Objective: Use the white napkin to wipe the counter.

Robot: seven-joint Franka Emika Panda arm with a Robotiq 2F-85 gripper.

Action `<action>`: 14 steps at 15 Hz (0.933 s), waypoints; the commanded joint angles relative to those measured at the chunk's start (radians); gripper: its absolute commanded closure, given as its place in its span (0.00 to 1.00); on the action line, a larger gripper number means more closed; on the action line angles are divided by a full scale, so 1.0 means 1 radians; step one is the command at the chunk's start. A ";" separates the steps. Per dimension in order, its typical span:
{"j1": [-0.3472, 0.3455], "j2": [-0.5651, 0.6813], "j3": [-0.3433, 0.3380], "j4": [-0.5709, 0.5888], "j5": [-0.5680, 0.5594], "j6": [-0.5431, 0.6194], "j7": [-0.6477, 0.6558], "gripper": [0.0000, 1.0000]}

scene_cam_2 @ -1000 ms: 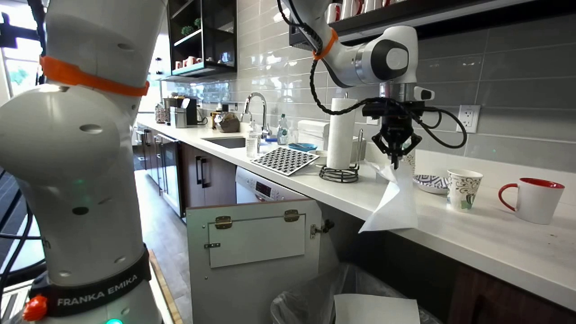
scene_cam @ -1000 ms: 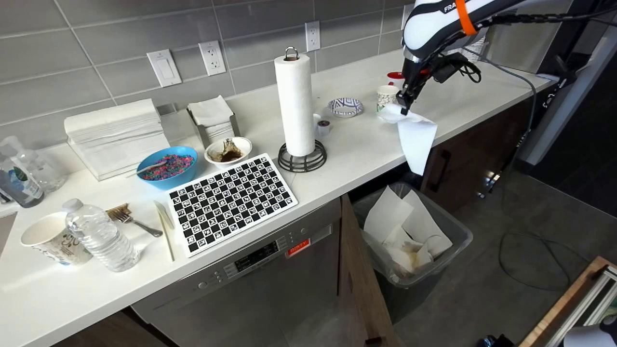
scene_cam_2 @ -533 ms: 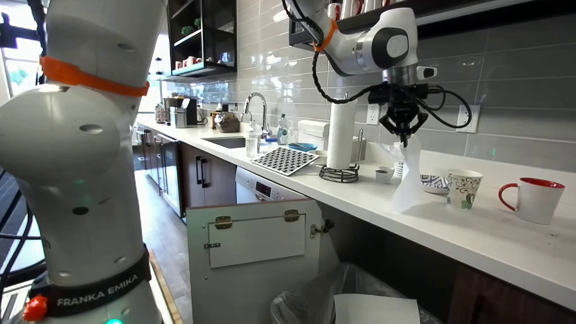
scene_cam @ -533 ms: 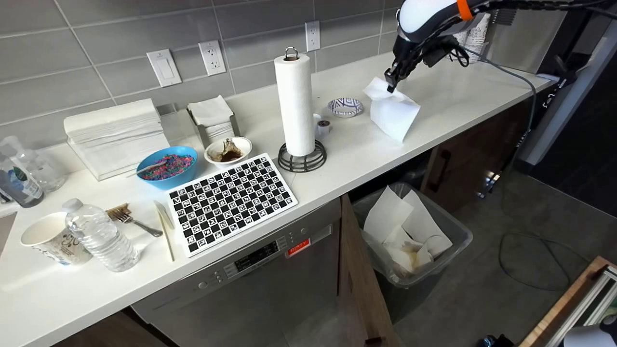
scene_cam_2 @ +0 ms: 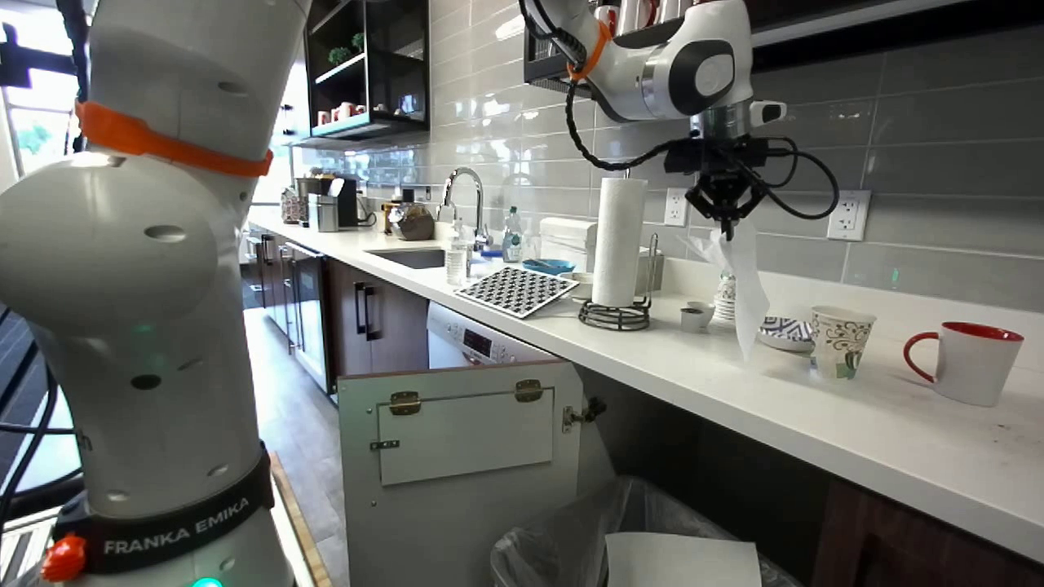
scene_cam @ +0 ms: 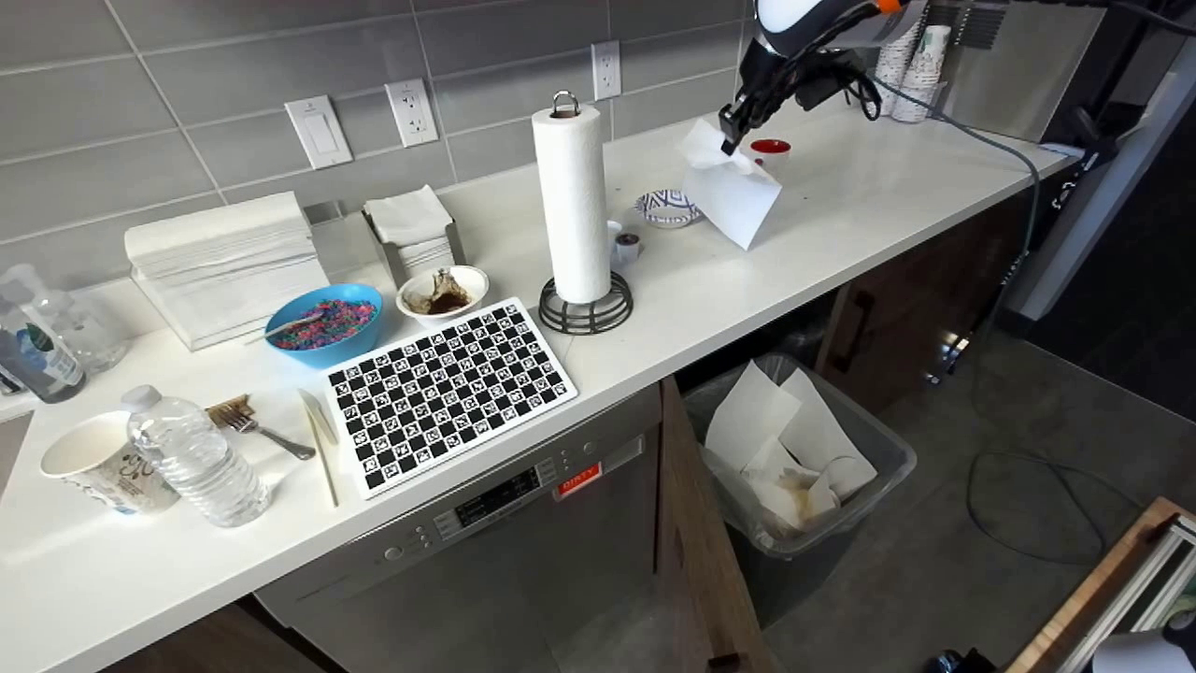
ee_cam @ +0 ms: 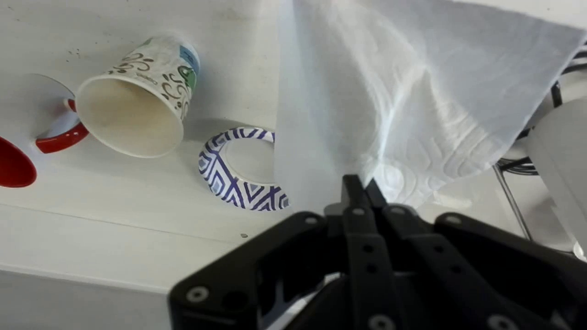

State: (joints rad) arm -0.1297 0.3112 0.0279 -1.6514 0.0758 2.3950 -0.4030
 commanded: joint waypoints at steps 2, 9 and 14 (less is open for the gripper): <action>-0.024 0.050 0.031 0.066 0.132 -0.008 -0.028 1.00; -0.022 0.171 -0.005 0.128 0.133 0.014 0.078 1.00; -0.006 0.257 -0.018 0.171 0.088 0.003 0.145 1.00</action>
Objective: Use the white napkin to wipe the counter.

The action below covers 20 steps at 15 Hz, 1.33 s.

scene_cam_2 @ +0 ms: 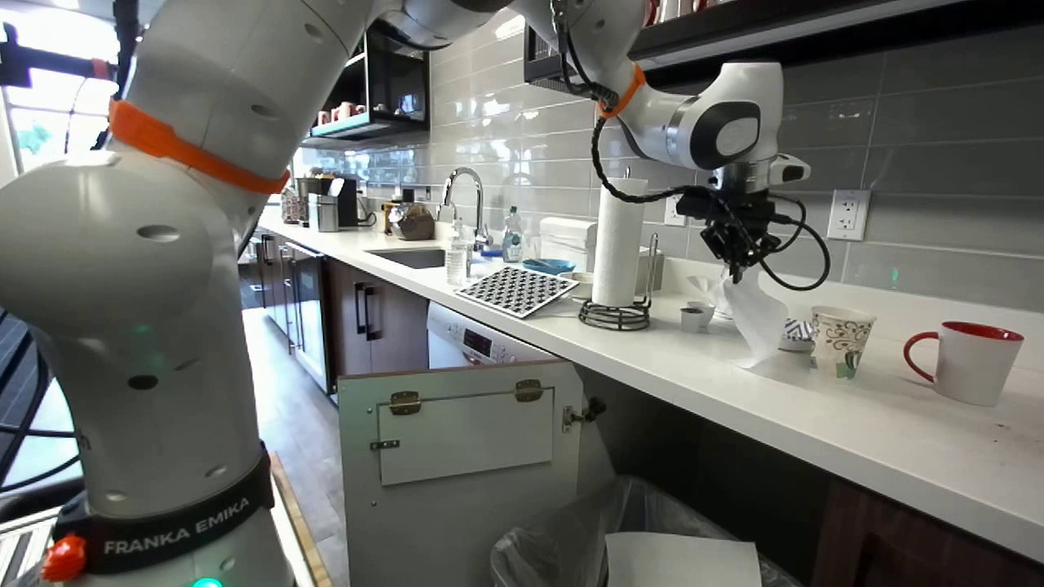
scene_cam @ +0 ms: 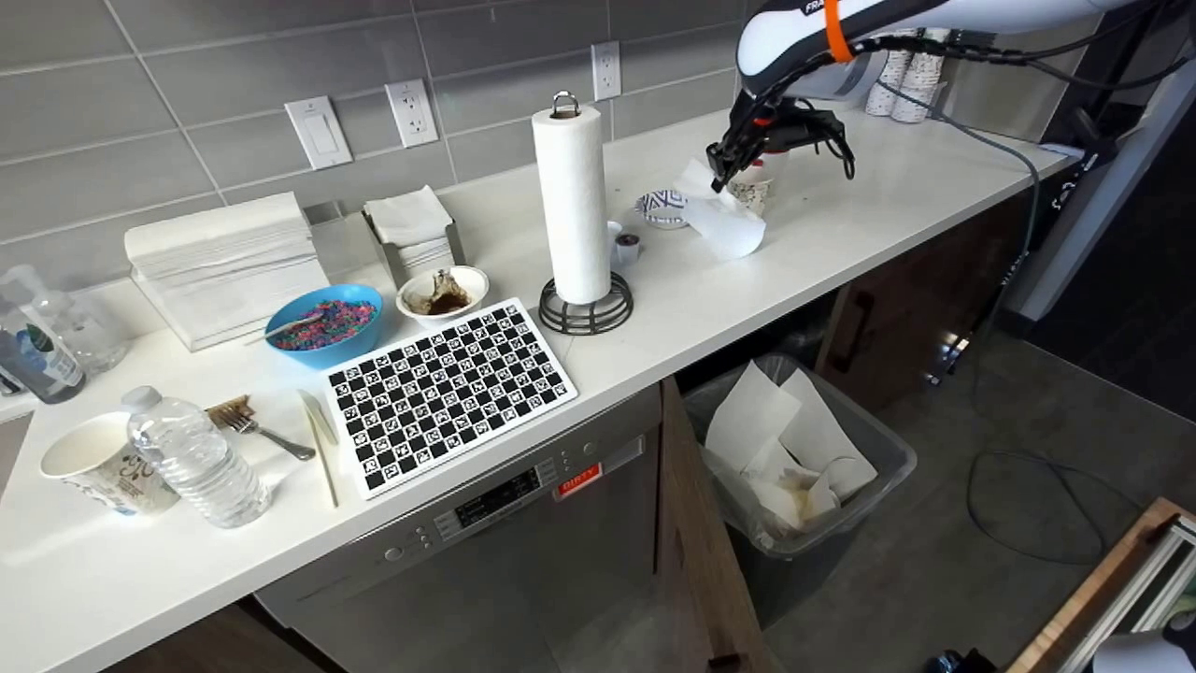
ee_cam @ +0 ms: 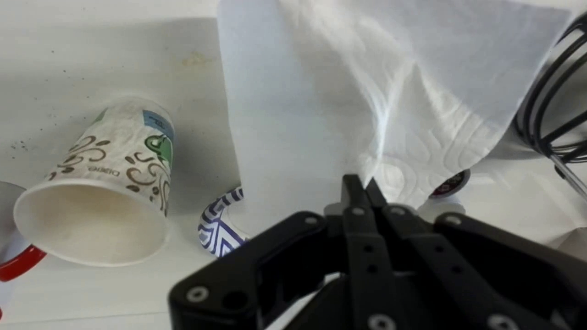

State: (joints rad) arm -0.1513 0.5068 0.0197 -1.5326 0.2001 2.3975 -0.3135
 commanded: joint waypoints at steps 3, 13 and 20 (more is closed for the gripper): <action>0.024 0.101 -0.011 0.076 -0.062 -0.005 0.084 1.00; 0.040 0.189 -0.016 0.119 -0.114 0.018 0.165 1.00; 0.086 0.225 -0.072 0.110 -0.198 0.119 0.248 1.00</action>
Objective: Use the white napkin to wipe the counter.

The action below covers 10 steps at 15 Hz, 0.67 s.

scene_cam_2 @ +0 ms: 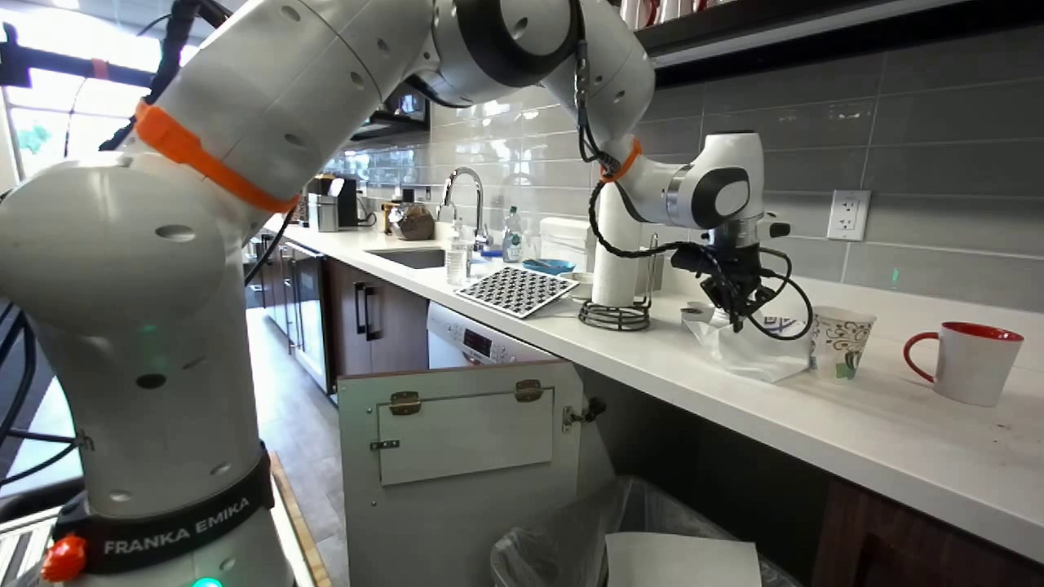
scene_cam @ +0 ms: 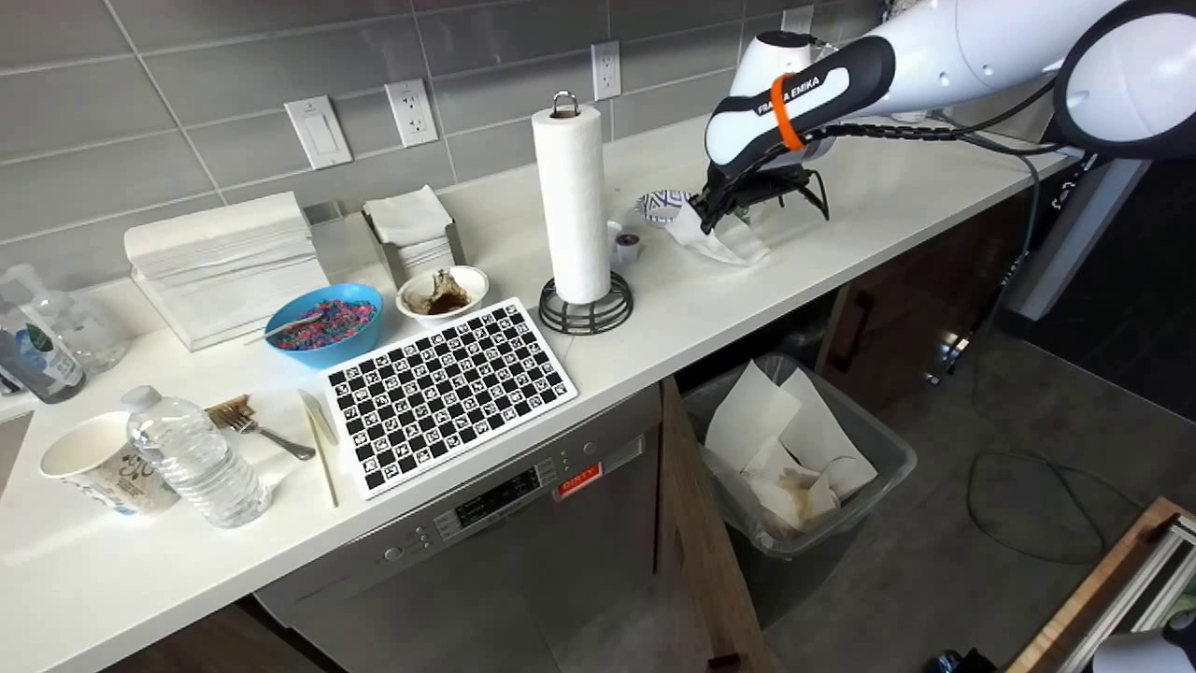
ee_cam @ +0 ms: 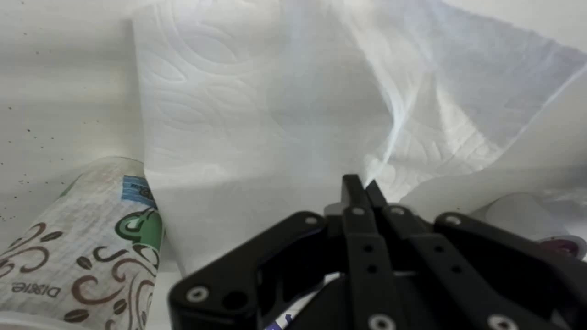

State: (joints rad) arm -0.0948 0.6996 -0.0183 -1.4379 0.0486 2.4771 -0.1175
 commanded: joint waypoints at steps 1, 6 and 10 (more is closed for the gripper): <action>0.034 0.038 -0.040 0.014 -0.055 0.050 0.060 1.00; 0.064 0.057 -0.078 0.003 -0.107 0.081 0.111 1.00; 0.083 0.063 -0.099 -0.011 -0.140 0.076 0.144 1.00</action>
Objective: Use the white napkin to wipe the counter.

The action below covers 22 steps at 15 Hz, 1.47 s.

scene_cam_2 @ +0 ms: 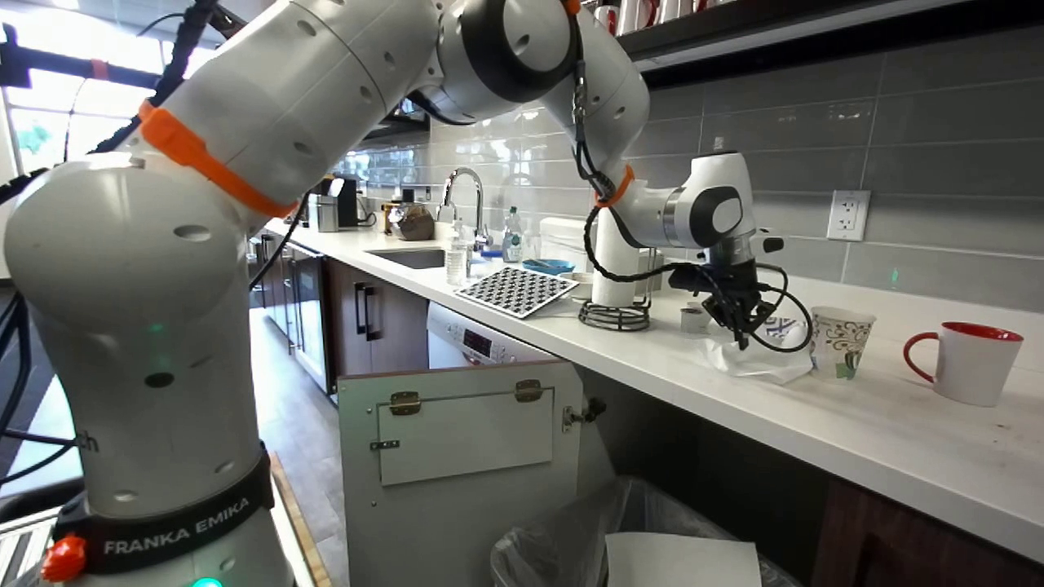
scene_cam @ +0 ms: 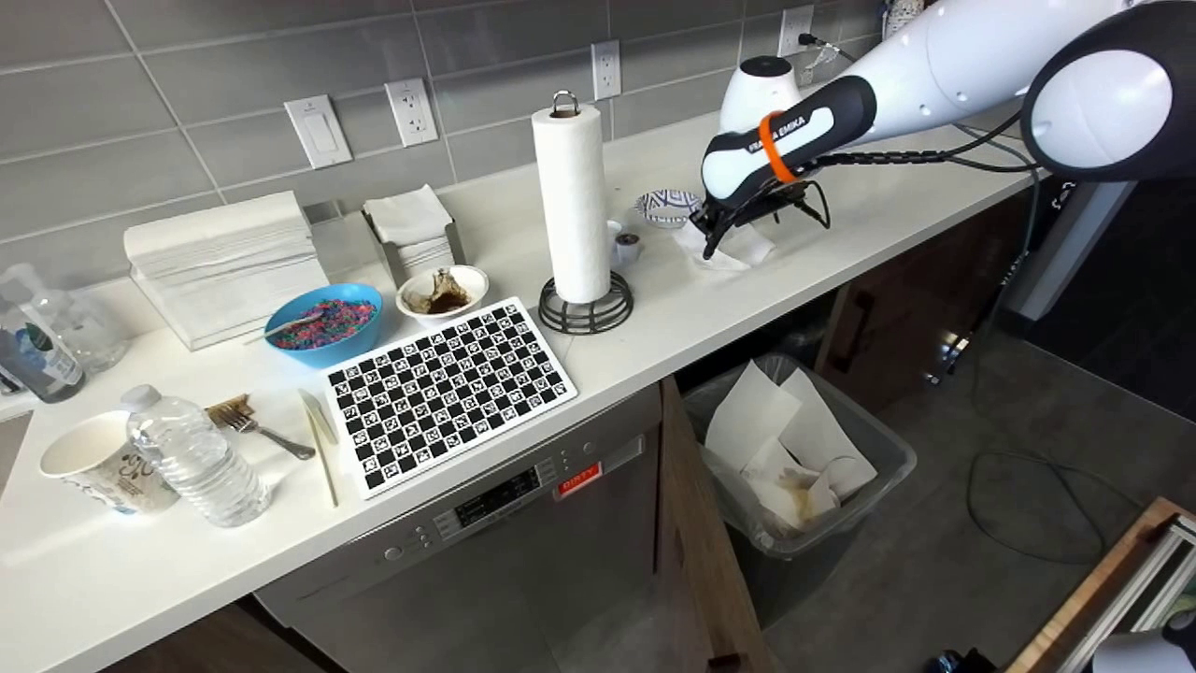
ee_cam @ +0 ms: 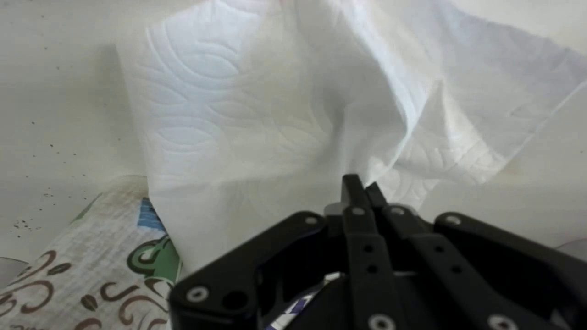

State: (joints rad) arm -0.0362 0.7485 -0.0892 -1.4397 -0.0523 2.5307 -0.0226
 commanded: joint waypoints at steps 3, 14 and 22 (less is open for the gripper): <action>0.030 0.018 -0.023 -0.023 -0.043 0.014 0.055 1.00; 0.027 -0.047 -0.010 -0.098 -0.088 -0.108 -0.019 1.00; 0.011 -0.170 0.028 -0.245 -0.109 -0.260 -0.170 1.00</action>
State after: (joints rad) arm -0.0112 0.6433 -0.0871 -1.5834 -0.1389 2.3123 -0.1409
